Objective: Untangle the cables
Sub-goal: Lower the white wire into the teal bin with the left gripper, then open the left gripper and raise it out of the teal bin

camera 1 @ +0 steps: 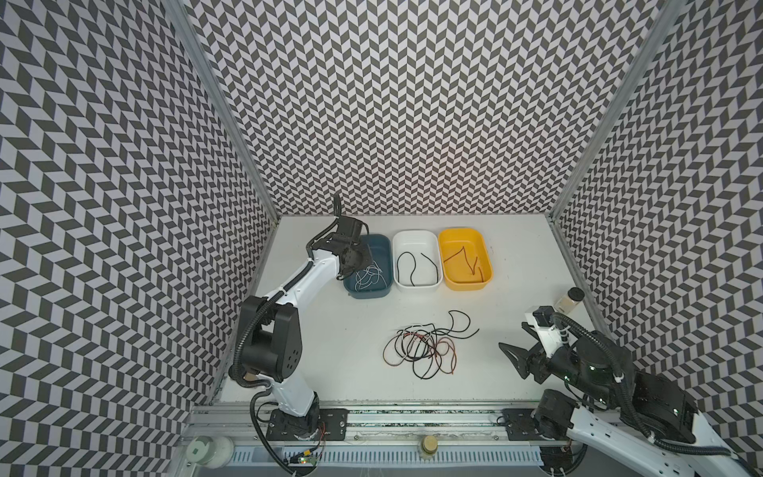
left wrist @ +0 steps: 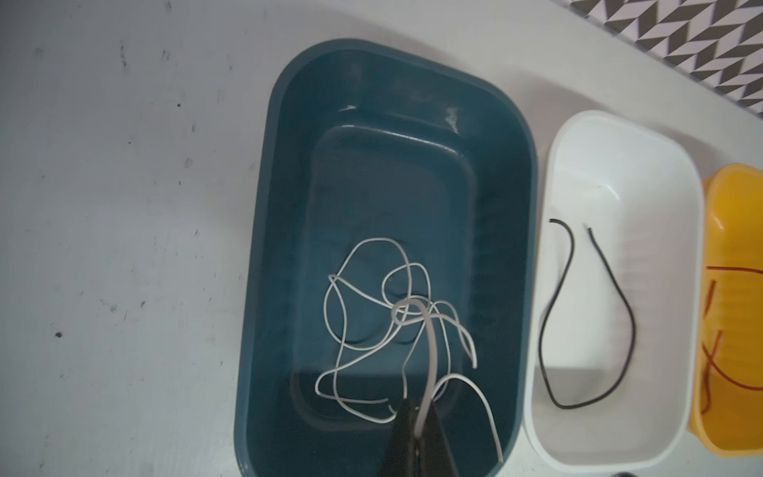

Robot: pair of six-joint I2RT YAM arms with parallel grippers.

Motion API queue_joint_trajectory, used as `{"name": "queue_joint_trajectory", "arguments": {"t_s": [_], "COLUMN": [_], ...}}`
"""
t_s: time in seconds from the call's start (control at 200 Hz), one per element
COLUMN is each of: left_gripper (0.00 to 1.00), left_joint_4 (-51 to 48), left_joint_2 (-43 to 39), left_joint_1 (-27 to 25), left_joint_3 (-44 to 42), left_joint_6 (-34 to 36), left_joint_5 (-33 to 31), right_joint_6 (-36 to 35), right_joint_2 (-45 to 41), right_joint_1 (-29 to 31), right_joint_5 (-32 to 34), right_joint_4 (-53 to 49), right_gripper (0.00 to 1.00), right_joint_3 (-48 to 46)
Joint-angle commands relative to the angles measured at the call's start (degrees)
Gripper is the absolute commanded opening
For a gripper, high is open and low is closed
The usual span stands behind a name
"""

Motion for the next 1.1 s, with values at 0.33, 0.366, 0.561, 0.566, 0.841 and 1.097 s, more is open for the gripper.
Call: {"name": "queue_joint_trajectory", "arguments": {"t_s": [0.33,0.366,0.561,0.566,0.841,1.097], "left_gripper": [0.26,0.28,0.38,0.39,0.64,0.87], "left_joint_4": [-4.1,-4.74,-9.26,-9.42,-11.23,-10.19], "left_joint_2": [1.88,2.01,1.66,1.59,-11.31,-30.51], "left_joint_1": [-0.24,-0.19,-0.16,-0.17,-0.09,-0.25], "left_joint_3": [3.68,4.37,11.02,11.26,11.78,-4.76], "left_joint_6": [2.65,2.65,5.92,6.0,6.55,5.44], "left_joint_5": [-3.23,-3.57,-4.23,-4.15,0.98,5.3], "right_joint_6": [-0.91,-0.84,-0.83,-0.83,-0.9,-0.54], "right_joint_2": [-1.46,-1.57,-1.52,-1.53,-1.59,1.76], "right_joint_1": [-0.28,-0.28,-0.29,-0.28,-0.32,-0.28], "right_joint_5": [0.73,0.75,0.91,0.96,1.06,-0.33], "right_joint_4": [2.25,2.34,2.34,2.34,2.34,2.18], "right_gripper": [0.81,0.81,0.81,0.81,0.81,0.82], "right_joint_3": [-0.63,-0.69,-0.73,-0.74,-0.73,-0.13]}}
